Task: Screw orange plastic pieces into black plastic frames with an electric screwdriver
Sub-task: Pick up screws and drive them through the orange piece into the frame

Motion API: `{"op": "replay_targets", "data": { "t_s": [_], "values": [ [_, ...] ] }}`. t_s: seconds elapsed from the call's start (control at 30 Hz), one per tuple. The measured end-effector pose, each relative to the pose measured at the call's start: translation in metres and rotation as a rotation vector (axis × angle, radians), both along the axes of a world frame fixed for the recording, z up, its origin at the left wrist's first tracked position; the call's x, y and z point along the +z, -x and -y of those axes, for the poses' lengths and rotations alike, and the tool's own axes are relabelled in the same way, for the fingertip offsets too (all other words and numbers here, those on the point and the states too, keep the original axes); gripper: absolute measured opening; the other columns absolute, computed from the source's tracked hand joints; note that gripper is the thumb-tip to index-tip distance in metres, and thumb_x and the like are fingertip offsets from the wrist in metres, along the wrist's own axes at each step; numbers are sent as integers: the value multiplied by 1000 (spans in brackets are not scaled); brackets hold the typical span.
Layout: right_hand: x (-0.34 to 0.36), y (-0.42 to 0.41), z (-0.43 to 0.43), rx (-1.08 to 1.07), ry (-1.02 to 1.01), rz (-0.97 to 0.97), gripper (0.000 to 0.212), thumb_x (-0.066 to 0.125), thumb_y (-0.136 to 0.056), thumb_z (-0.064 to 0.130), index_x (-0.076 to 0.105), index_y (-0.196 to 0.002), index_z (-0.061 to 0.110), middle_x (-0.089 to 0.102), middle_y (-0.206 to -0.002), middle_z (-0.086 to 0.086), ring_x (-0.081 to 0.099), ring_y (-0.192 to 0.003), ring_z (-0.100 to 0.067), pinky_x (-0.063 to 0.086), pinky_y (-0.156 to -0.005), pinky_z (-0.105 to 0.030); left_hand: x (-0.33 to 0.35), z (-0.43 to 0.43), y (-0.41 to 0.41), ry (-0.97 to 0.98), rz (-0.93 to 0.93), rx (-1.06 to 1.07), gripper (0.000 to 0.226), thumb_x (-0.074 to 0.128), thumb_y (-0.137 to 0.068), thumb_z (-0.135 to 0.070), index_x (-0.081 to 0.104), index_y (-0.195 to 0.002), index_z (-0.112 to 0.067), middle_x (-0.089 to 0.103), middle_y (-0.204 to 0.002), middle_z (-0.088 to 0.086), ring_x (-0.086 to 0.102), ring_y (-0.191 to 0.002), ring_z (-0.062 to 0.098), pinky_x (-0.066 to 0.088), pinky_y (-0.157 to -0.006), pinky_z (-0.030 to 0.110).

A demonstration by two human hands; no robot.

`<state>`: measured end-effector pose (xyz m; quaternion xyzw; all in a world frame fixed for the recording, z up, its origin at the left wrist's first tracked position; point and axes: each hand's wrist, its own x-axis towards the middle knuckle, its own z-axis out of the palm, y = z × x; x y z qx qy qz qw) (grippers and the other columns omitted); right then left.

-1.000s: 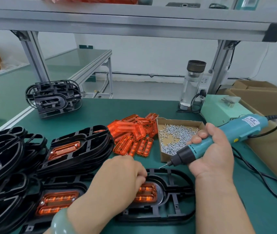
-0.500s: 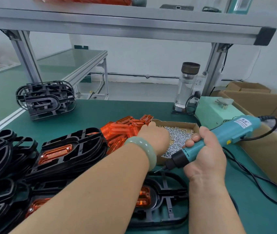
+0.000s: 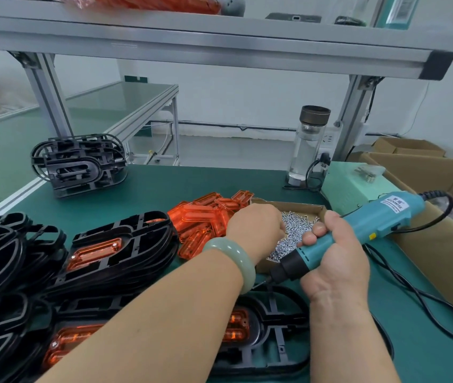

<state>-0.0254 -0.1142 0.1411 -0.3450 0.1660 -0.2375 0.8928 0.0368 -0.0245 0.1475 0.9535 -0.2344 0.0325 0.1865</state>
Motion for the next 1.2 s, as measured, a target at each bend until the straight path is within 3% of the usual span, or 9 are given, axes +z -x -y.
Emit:
{"op": "replay_targets", "data": {
  "t_s": [0.17,0.27,0.33,0.47,0.57,0.77,1.07,1.2],
  "values": [
    [-1,1,1,1,16,-2,14,57,-95,14,51,-83,17,47,-54,6,44,-41,-8,41,-46,-17,1,1,0,205,-44,39,18,56,-90,-18,73,-89,-15,71,-94,2,65,-87,21,53,-78,33],
    [-1,0,1,0,12,-3,15,57,-95,13,51,-82,17,47,-54,5,44,-41,-8,40,-45,-17,-1,-2,-3,323,-81,86,14,58,-90,-22,72,-93,-22,64,-84,-9,59,-76,10,45,-70,22],
    [-1,0,2,-3,7,-2,15,57,-95,13,51,-82,17,47,-54,5,44,-42,-8,40,-45,-18,-2,-4,-3,402,-115,117,12,59,-89,-21,69,-85,-26,59,-74,-14,56,-67,3,42,-64,18],
    [0,1,2,-4,-14,1,15,57,-95,12,51,-81,17,47,-53,5,44,-41,-8,39,-44,-16,-3,-9,-1,831,-323,246,17,61,-80,-9,63,-70,-23,66,-62,-5,63,-60,11,54,-60,25],
    [0,0,1,2,-16,2,14,58,-94,13,51,-82,17,47,-54,5,44,-41,-8,39,-45,-17,-3,-10,2,1065,-467,308,15,62,-76,-2,65,-74,-16,64,-50,-3,58,-48,9,47,-48,19],
    [-2,0,-1,-9,17,-10,15,58,-93,13,51,-81,17,46,-56,4,43,-41,-9,38,-46,-20,6,-4,2,944,-413,267,21,59,-73,-1,65,-71,-21,65,-56,-1,64,-60,18,59,-66,35],
    [-1,0,-1,10,2,5,14,57,-94,13,52,-82,17,46,-56,5,43,-41,-8,38,-44,-18,9,-7,2,935,-375,261,34,56,-78,1,65,-77,-31,64,-80,-9,59,-66,8,53,-60,21],
    [0,1,-2,6,-11,13,15,57,-94,12,52,-81,17,46,-56,4,43,-41,-9,38,-45,-19,10,-9,6,999,-407,300,32,57,-82,2,65,-74,-28,66,-75,-1,60,-65,12,55,-65,25]
  ]
}}
